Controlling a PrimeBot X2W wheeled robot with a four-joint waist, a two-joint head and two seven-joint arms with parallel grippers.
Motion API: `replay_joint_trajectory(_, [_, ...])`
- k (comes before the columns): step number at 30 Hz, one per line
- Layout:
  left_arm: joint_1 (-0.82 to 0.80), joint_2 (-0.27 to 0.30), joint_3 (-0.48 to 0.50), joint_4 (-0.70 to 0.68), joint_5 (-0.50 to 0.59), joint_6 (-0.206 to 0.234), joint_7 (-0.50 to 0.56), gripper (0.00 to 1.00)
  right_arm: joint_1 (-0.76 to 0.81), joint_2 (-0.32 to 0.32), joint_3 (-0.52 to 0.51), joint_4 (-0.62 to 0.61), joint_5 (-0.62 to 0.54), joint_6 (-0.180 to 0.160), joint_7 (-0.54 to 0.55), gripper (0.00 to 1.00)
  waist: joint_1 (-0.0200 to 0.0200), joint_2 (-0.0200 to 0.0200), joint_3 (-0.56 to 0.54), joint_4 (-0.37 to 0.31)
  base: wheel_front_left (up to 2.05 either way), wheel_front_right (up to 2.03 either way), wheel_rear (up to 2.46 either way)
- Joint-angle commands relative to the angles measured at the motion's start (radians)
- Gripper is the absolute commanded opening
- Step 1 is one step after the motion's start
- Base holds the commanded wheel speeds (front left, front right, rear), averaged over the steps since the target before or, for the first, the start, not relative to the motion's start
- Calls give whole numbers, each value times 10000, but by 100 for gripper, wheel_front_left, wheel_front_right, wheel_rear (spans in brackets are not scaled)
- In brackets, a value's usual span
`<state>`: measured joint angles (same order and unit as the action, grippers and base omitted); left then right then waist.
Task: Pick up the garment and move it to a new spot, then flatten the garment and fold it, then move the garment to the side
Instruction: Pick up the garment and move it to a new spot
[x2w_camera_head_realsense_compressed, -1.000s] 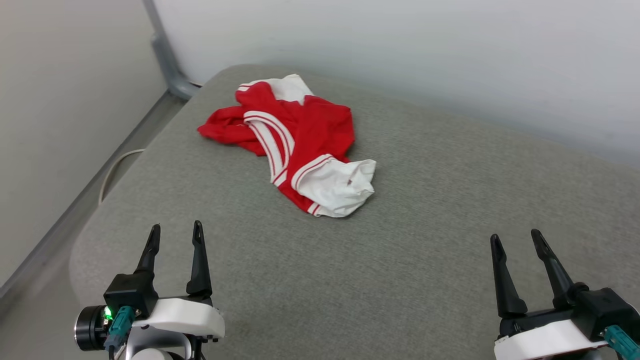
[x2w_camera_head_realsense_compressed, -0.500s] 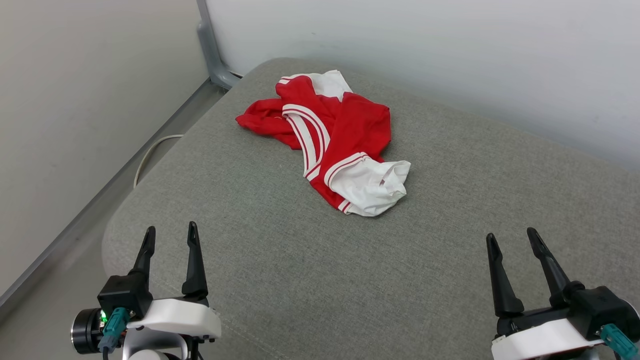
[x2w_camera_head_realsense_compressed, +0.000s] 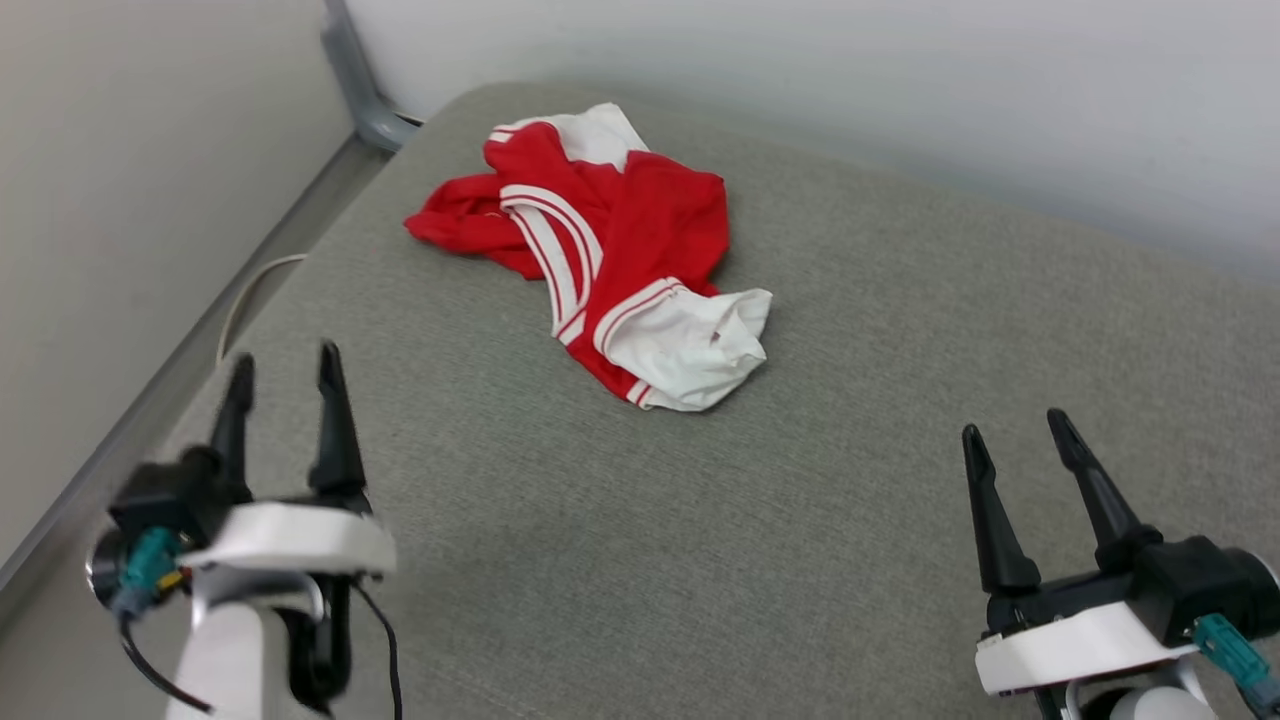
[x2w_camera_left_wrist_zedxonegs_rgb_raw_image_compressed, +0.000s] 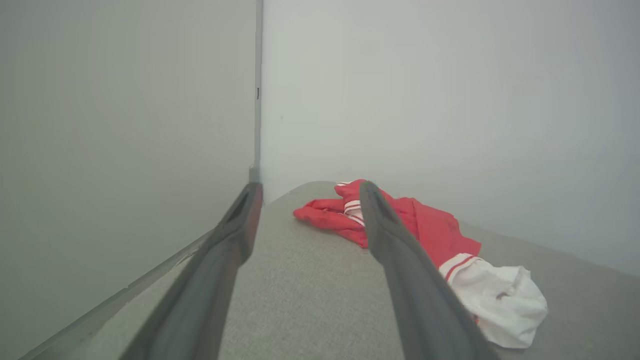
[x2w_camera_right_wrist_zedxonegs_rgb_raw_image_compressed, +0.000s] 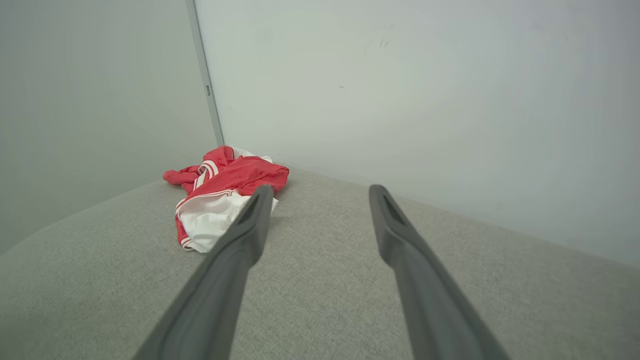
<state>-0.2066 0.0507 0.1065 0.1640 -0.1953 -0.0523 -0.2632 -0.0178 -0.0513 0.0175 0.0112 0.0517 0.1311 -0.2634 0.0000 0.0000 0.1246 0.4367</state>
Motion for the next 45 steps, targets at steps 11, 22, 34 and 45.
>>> replay_joint_trajectory(11, [-3656,965,766,612,4,-697,-24,100,-1170,19,0,-740,-770,-7,-20,100,0,0,2288,-1488,0,0,0])
replay_joint_trajectory(22, [-6806,2849,-719,2829,-1997,-769,1530,100,-1840,18,-135,-1715,-1240,-7,-20,100,0,0,3693,-2108,0,0,0])
replay_joint_trajectory(34, [-8729,4076,-2172,4493,-5010,-770,6774,100,-2236,-83,-119,-2349,-1530,-7,-20,100,0,0,4735,-2337,0,0,0])
replay_joint_trajectory(45, [-9263,4594,-3314,5609,-5674,-771,10225,100,-2579,-123,-87,-2577,-1632,-7,-20,100,0,0,5400,-2792,0,0,0])
